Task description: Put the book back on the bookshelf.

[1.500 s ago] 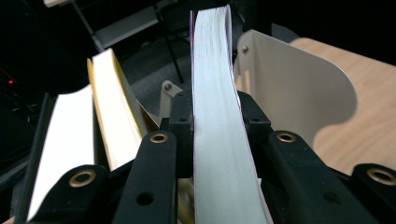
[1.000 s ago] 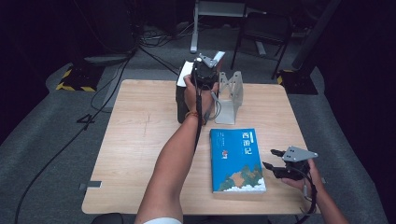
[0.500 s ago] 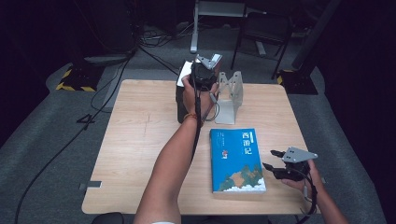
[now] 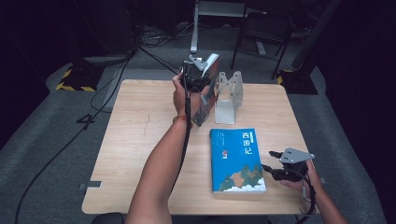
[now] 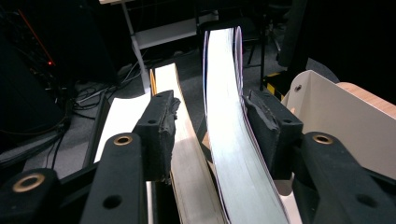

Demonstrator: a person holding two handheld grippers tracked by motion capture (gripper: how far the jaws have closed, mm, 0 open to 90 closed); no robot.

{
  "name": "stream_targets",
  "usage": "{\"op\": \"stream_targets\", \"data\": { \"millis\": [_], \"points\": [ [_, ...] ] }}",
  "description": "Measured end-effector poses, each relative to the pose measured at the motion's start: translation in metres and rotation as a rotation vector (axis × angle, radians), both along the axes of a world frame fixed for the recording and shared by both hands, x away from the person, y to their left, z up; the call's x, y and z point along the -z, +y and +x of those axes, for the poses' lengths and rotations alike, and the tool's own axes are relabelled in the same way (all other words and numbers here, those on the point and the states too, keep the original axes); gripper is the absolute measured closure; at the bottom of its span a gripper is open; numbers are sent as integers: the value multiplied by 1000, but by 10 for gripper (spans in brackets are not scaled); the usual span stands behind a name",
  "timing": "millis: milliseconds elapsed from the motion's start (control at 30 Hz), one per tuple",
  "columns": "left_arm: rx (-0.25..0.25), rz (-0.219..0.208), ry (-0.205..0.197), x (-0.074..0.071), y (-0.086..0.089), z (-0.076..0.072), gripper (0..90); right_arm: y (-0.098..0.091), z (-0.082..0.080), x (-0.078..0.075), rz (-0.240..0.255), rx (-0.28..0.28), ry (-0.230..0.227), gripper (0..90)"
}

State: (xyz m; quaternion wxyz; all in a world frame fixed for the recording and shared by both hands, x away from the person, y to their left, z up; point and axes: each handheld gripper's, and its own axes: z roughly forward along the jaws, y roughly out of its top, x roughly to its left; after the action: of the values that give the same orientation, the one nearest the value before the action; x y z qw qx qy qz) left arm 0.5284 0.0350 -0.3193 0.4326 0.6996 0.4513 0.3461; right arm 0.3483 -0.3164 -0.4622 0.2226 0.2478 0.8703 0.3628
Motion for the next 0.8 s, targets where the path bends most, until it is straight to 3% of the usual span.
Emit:
{"op": "stream_targets", "data": {
  "millis": [267,800],
  "points": [
    [23,-34,-8,0,7,-5,454,0,0,0,1,1,0,387],
    [126,37,-5,-1,28,-30,401,-2,0,-1,2,12,0,382]
  ]
}}
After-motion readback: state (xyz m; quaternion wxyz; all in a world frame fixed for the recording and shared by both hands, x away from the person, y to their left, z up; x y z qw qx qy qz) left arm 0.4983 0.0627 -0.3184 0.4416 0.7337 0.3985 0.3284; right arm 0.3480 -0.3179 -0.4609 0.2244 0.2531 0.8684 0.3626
